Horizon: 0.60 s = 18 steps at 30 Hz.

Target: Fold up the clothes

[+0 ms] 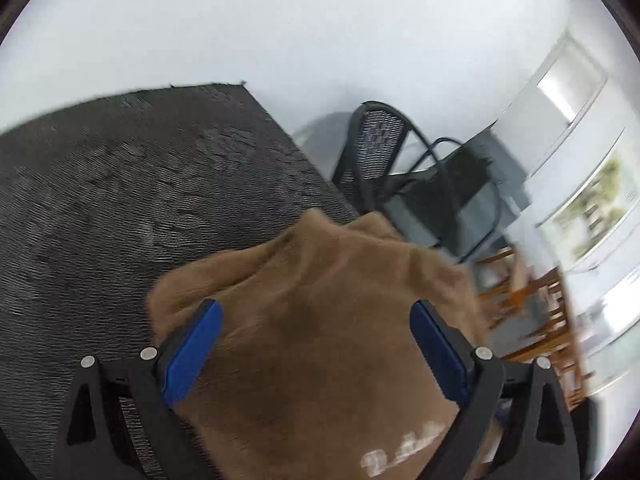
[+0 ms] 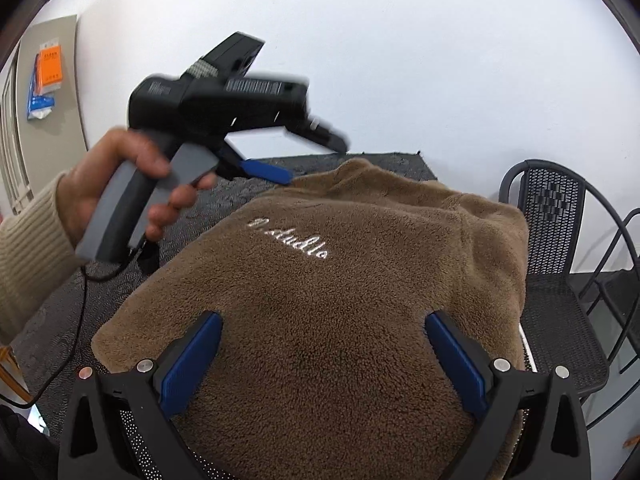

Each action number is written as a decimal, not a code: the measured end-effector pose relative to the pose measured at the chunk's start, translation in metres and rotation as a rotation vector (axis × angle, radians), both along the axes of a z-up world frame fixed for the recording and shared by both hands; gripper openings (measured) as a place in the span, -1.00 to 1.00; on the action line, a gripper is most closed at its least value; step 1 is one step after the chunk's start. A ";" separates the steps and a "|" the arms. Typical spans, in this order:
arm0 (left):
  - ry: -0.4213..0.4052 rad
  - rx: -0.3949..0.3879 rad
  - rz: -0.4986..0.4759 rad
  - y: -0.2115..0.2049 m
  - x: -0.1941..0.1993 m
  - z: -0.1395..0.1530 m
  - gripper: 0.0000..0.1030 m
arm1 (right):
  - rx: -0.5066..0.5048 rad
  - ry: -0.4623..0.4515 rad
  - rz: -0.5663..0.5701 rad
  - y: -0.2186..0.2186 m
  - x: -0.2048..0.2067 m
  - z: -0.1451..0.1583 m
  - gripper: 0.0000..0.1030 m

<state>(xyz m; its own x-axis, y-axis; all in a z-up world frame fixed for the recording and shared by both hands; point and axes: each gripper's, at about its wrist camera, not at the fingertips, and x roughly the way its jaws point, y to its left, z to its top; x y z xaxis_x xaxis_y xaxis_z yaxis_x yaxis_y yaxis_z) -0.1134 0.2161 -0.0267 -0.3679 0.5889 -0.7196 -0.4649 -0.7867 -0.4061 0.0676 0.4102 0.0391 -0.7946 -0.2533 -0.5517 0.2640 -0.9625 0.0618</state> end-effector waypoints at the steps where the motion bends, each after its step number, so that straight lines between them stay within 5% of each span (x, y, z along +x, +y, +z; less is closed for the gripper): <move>1: -0.009 -0.020 -0.013 -0.001 0.001 -0.005 0.88 | -0.008 0.007 -0.005 0.003 0.001 0.005 0.99; 5: 0.031 -0.114 -0.045 0.005 0.001 -0.021 0.88 | -0.065 0.031 -0.029 0.019 -0.005 0.030 0.99; 10: 0.063 -0.135 -0.051 0.005 0.005 -0.027 0.96 | -0.138 -0.005 -0.059 0.037 -0.036 0.045 0.99; 15: 0.065 -0.122 -0.064 0.000 -0.001 -0.034 0.98 | -0.009 -0.166 0.010 0.012 -0.064 0.008 0.99; 18: 0.083 -0.135 -0.077 0.001 0.000 -0.038 0.98 | 0.049 -0.163 0.032 0.006 -0.064 -0.006 0.99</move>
